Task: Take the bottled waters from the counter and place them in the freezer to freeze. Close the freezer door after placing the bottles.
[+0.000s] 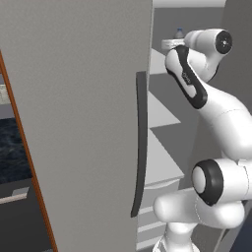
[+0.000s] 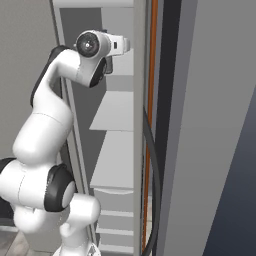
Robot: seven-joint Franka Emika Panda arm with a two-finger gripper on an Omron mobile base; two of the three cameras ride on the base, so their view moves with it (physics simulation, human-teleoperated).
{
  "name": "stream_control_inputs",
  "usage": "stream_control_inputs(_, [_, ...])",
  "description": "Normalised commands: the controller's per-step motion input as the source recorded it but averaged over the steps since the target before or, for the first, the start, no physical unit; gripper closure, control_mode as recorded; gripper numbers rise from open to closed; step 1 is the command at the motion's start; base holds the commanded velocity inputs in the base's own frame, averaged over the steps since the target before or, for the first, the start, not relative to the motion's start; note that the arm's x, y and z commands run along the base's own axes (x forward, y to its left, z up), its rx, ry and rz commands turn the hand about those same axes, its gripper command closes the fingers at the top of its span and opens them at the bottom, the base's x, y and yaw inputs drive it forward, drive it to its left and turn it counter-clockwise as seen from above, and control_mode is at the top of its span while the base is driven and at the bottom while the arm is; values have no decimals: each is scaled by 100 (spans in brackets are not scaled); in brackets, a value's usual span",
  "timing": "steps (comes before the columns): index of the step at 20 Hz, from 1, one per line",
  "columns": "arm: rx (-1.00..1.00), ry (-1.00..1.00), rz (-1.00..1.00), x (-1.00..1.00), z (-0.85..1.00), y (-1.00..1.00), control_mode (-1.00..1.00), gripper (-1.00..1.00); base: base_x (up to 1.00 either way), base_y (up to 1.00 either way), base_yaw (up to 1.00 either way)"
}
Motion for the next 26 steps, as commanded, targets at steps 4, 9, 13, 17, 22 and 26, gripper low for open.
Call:
stream_control_inputs(4, [0,0,0,28,0,0,-100,100,0,0,0])
stream_control_inputs(9, [0,0,0,41,-10,0,-100,100,0,0,0])
stream_control_inputs(13, [0,0,0,31,-5,0,-100,100,0,0,0])
stream_control_inputs(17, [0,0,0,37,-3,0,-100,100,0,0,0])
stream_control_inputs(22, [0,0,0,41,0,-4,-100,100,0,0,0])
stream_control_inputs(26, [0,0,0,40,0,-5,-100,100,0,0,0])
